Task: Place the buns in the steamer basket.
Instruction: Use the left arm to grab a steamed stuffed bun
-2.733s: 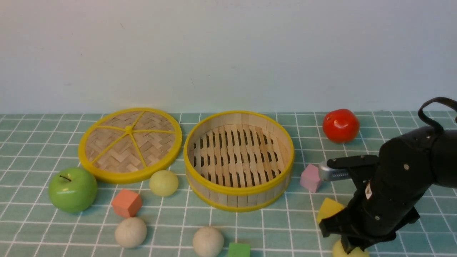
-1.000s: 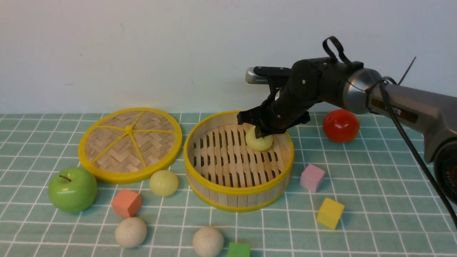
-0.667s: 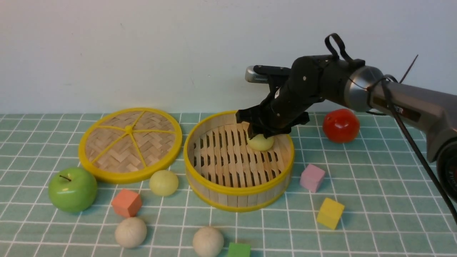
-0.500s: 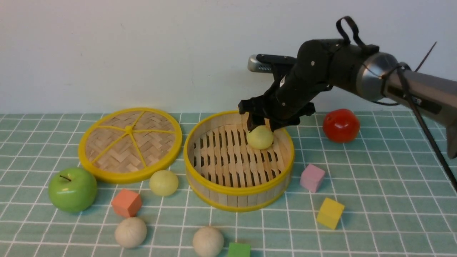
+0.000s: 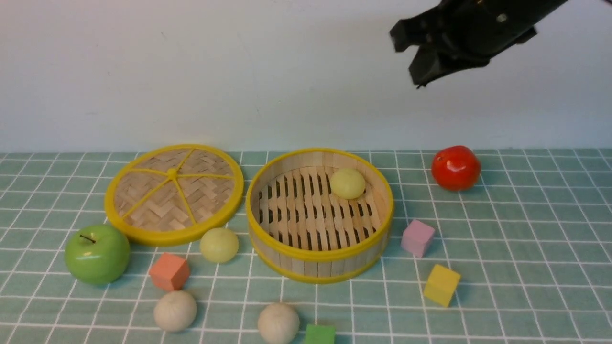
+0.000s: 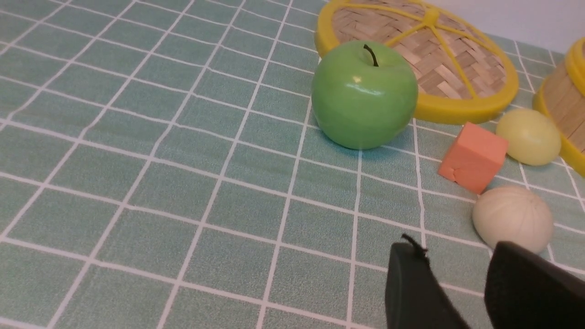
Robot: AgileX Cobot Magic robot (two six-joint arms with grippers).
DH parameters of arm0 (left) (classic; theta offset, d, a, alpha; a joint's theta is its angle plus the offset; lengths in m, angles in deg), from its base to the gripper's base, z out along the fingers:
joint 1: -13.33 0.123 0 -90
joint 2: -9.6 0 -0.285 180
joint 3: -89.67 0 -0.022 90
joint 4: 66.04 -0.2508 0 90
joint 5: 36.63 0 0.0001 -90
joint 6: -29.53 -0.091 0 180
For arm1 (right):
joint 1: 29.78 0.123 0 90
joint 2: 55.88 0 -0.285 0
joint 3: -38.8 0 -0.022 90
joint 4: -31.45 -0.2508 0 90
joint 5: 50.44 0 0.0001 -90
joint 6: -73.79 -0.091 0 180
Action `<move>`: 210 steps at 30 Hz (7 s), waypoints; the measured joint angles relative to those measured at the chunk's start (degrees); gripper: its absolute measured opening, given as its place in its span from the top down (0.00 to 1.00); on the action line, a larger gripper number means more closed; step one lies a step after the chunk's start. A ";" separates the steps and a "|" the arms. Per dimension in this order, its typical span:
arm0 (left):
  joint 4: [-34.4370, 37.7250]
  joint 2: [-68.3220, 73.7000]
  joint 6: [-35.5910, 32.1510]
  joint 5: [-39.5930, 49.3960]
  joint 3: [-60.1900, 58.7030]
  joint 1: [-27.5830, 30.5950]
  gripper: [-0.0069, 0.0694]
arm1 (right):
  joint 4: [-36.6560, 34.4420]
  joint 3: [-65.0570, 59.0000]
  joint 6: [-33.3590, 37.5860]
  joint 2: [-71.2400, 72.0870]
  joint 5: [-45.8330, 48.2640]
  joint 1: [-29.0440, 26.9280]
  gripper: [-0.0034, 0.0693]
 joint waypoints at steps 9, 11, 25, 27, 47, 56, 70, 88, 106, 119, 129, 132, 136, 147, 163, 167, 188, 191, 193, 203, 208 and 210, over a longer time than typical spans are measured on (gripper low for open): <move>0.00 0.00 0.00 0.00 0.00 0.00 0.60 | 1.58 -13.06 0.00 17.63 1.11 0.00 0.98; 0.00 0.00 0.00 0.00 0.00 0.00 0.60 | 2.03 -19.46 0.00 22.90 -1.97 0.00 0.98; 0.00 0.00 0.00 0.00 0.00 0.00 0.60 | 4.34 -60.84 0.00 57.83 -22.14 0.00 0.98; 0.00 0.00 0.00 0.00 0.00 0.00 0.60 | 4.34 -63.01 0.00 60.95 -22.67 0.00 0.97; 0.02 0.00 0.00 0.00 0.00 0.00 0.60 | 5.60 -65.04 0.00 70.16 -20.84 -3.08 0.97; 0.02 0.00 0.00 0.05 0.00 0.00 0.60 | 11.48 -73.79 0.00 76.55 -25.73 -27.39 0.95; 0.02 0.00 0.00 0.05 0.00 0.00 0.60 | 13.22 -104.42 0.00 95.83 -39.44 -32.54 0.94; 0.02 0.00 0.00 0.04 0.00 0.00 0.60 | 12.62 -109.59 0.00 95.84 -44.98 -32.48 0.90; 0.02 0.00 0.00 0.04 0.00 0.00 0.60 | 12.62 -109.59 0.00 95.84 -44.98 -32.48 0.88; 4.04 0.00 1.26 -13.01 0.00 0.00 0.60 | 12.62 -109.59 0.00 95.84 -44.98 -32.48 0.85; 16.70 0.00 11.84 -37.43 1.29 0.00 0.60 | 12.62 -109.59 0.00 95.84 -44.98 -32.48 0.84; 14.23 2.07 13.86 -35.03 7.83 0.00 0.60 | 12.62 -109.59 0.00 95.84 -44.98 -32.48 0.84; 10.45 10.60 16.57 -27.53 21.15 0.00 0.60 | 12.62 -109.59 0.00 95.84 -44.98 -32.48 0.84; 2.33 38.09 12.13 7.24 46.02 0.00 0.60 | 12.62 -109.59 0.00 95.84 -44.98 -32.48 0.82; 13.94 60.05 5.04 10.35 46.33 -1.09 0.60 | 12.62 -109.59 0.00 95.84 -44.98 -32.48 0.79; 21.93 67.04 -5.58 12.27 46.46 -5.01 0.60 | 12.62 -109.59 0.00 95.84 -44.98 -32.48 0.78; 0.95 94.48 7.65 23.84 62.61 -20.55 0.60 | 12.62 -109.59 0.00 95.84 -44.98 -32.48 0.75; 0.47 97.11 7.81 24.35 62.85 -20.55 0.60 | 12.62 -109.59 0.00 95.84 -44.98 -32.48 0.75; 0.30 98.81 7.94 24.62 62.83 -20.55 0.60 | 12.62 -109.59 0.00 95.84 -44.98 -32.48 0.75; -0.03 102.74 7.84 23.67 62.91 -20.55 0.60 | 12.62 -109.59 0.00 95.84 -44.98 -32.48 0.73; 0.00 103.28 7.70 23.67 62.93 -20.55 0.62 | 12.62 -109.59 0.00 95.84 -44.98 -32.48 0.71; 0.00 103.28 7.70 23.67 62.98 -20.55 0.68 | 12.62 -109.59 0.00 95.84 -44.98 -32.48 0.71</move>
